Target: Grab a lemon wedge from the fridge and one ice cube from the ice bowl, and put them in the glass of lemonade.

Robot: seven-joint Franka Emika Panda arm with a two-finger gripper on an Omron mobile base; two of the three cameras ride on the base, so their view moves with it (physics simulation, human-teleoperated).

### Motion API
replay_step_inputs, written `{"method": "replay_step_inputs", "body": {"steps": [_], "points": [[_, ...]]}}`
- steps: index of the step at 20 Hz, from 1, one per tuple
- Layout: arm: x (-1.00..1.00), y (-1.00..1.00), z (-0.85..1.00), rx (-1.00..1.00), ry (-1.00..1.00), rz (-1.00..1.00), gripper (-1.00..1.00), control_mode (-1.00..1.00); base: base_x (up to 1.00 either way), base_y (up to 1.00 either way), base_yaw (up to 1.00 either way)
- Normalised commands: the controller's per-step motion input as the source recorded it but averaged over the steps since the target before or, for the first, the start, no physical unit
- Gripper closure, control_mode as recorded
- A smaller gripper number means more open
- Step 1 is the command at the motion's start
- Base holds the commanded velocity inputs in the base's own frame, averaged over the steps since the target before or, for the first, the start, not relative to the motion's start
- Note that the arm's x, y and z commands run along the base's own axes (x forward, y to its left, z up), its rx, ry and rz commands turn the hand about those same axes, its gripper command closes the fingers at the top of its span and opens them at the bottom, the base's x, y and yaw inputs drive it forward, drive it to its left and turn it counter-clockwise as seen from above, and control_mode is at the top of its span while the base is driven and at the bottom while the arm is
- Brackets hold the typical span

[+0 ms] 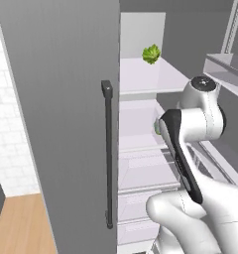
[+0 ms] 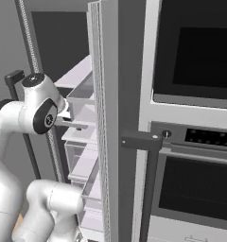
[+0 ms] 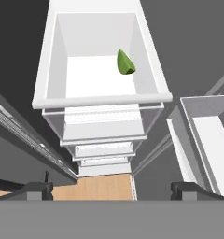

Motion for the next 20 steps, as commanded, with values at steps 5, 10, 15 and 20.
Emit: {"method": "replay_step_inputs", "body": {"steps": [5,10,15,20], "points": [[0.73,-0.02,-0.28,-0.03,0.0,0.0,-1.0,-1.0,0.0,0.0,0.0],[0.79,-0.17,-0.36,-0.06,0.0,0.0,-1.0,-1.0,0.0,0.0,0.0],[0.62,-0.26,-0.65,-0.01,0.0,0.0,-1.0,-1.0,0.0,0.0,0.0],[0.46,-0.2,-0.41,-0.01,0.0,0.0,-1.0,-1.0,0.0,0.0,0.0]]}}
